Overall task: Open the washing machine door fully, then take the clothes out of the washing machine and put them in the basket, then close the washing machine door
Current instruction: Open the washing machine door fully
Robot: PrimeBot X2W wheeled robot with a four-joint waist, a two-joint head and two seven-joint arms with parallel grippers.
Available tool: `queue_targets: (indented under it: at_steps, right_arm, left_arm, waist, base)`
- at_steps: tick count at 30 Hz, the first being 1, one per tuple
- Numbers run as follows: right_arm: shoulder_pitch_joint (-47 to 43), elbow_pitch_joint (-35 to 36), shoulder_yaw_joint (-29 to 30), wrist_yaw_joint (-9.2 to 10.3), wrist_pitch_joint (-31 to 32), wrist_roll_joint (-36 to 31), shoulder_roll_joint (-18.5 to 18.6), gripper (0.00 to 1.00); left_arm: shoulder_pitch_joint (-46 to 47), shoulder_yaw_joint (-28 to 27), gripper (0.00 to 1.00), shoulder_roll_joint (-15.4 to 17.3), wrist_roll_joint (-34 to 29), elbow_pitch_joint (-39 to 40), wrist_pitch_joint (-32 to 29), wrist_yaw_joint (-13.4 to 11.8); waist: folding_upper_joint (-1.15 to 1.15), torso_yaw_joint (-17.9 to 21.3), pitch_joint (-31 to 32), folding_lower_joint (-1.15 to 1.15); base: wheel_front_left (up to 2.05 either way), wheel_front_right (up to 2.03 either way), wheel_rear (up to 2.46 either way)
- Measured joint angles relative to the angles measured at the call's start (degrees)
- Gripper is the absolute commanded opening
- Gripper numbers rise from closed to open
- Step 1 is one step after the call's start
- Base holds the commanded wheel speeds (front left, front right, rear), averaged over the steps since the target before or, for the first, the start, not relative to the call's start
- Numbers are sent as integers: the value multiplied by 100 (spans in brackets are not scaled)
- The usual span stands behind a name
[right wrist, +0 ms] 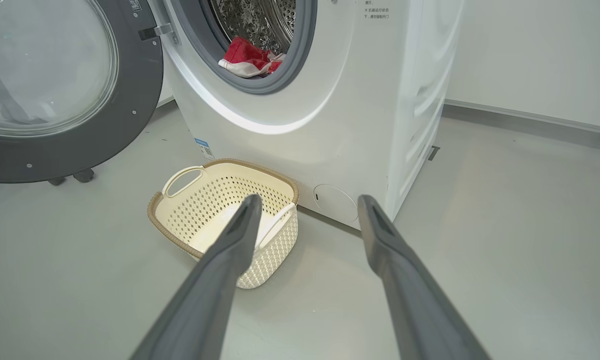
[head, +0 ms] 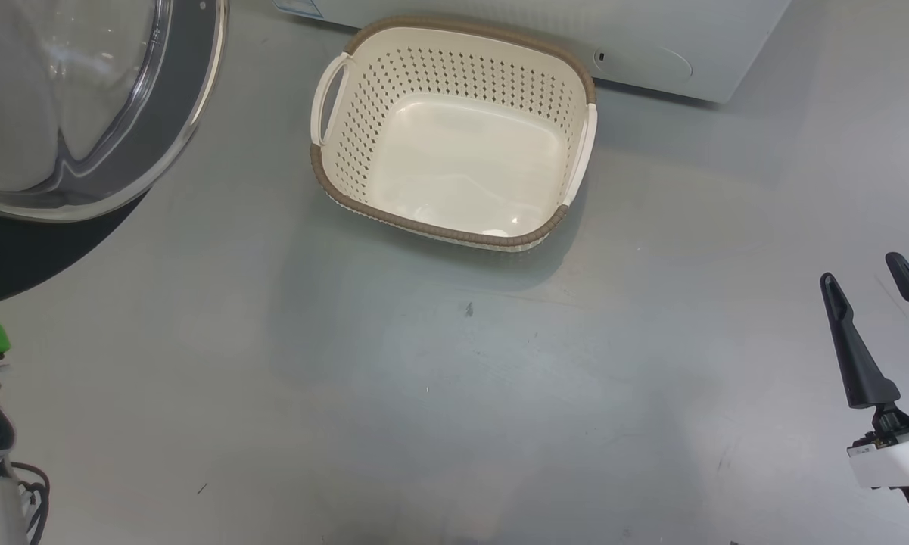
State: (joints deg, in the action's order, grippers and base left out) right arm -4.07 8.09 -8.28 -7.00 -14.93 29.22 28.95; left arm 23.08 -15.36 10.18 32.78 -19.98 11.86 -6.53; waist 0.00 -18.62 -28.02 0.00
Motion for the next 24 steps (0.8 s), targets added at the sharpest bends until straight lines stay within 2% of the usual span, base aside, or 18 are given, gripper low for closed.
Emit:
queue_targets:
  at_steps: [14, 24]
  right_arm:
    - [12, 34, 52, 0, 0, 58, 68, 100]
    - [98, -3, 5, 0, 0, 60, 15, 100]
  left_arm:
    - [190, -219, 0, 103, 92, -299, -121, 0]
    - [194, -70, 0, 153, -34, -480, -96, -24]
  waist:
    - [0, -6, -129, 0]
    - [0, -29, 45, 0]
  base:
    - [0, 0, 0]
    - [0, 0, 0]
